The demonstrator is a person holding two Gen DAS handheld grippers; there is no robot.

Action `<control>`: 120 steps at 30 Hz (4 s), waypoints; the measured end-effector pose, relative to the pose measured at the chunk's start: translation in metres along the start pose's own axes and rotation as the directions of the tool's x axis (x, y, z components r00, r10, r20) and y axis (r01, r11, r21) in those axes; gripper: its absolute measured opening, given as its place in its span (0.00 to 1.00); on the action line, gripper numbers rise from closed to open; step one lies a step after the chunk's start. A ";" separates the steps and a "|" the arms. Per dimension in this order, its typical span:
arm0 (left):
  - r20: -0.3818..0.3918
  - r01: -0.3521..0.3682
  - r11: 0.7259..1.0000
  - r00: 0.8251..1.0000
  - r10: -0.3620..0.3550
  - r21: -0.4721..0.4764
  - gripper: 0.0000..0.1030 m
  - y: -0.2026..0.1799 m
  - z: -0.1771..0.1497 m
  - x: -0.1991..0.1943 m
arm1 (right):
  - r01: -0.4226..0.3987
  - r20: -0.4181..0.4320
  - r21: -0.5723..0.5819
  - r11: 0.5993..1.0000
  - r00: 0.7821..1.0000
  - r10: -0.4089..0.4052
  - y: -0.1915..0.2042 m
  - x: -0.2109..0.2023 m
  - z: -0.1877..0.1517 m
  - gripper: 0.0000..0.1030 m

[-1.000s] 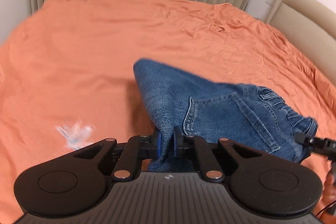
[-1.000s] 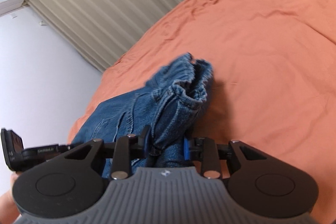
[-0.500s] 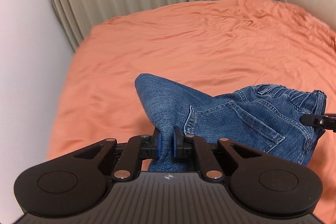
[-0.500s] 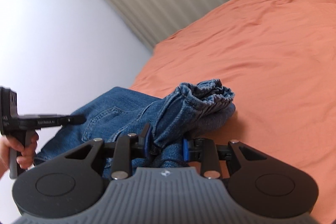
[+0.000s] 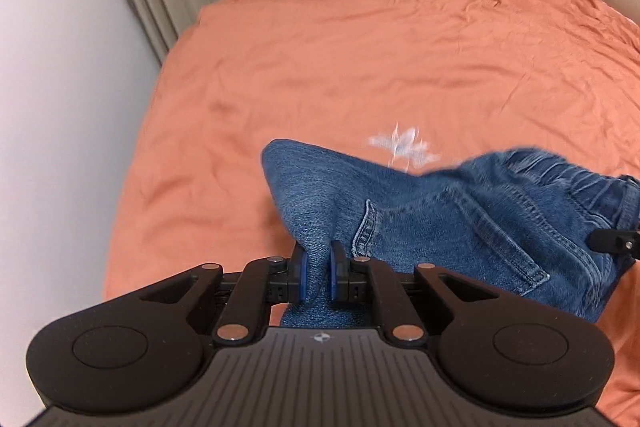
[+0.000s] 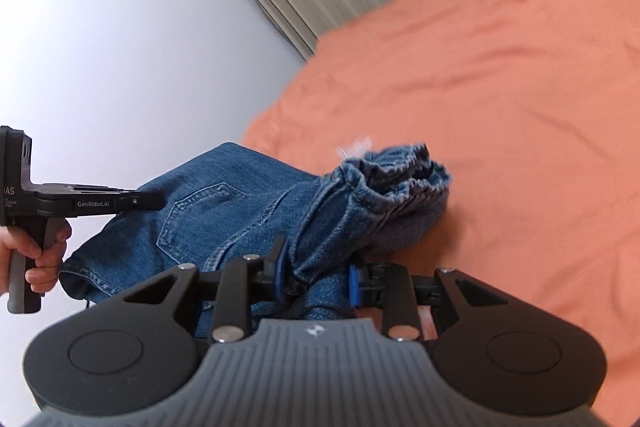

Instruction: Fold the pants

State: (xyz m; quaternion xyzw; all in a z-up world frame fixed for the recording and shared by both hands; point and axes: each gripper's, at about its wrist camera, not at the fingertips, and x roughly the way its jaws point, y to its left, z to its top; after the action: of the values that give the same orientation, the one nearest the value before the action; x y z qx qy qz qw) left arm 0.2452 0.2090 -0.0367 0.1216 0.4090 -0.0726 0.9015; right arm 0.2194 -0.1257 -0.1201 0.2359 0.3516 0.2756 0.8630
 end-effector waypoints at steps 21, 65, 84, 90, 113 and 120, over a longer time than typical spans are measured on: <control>-0.120 -0.080 0.990 0.991 0.066 -0.115 0.23 0.018 -0.066 0.066 | 0.155 -0.197 0.009 0.988 0.969 -0.150 -0.012 0.048 -0.039 0.39; 0.301 -0.392 0.899 0.848 0.436 -0.196 0.71 -0.001 -0.036 -0.301 | 0.192 0.084 -0.326 0.926 0.981 -0.174 0.103 -0.085 0.029 0.66; 0.268 -0.259 0.911 0.898 0.350 -0.321 0.95 -0.111 -0.130 -0.219 | 0.380 0.378 -0.403 0.833 0.898 -0.227 0.173 -0.177 -0.084 0.95; 0.173 -0.275 0.909 0.924 0.340 -0.314 0.95 -0.124 -0.139 -0.192 | 0.392 0.285 -0.406 0.826 0.913 -0.293 0.157 -0.156 -0.098 0.95; 0.098 -0.228 0.921 0.958 0.270 -0.315 0.95 -0.149 -0.144 -0.176 | 0.415 0.218 -0.362 0.835 0.908 -0.357 0.139 -0.141 -0.100 0.95; 0.099 -0.228 0.920 0.957 0.272 -0.319 0.95 -0.150 -0.144 -0.177 | 0.410 0.217 -0.367 0.835 0.911 -0.351 0.139 -0.143 -0.101 0.95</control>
State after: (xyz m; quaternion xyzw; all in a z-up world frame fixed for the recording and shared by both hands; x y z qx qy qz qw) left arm -0.0092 0.1109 -0.0182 0.0273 0.3313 0.0989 0.9379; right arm 0.0160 -0.0938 -0.0330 -0.0038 0.2651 0.1475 0.9529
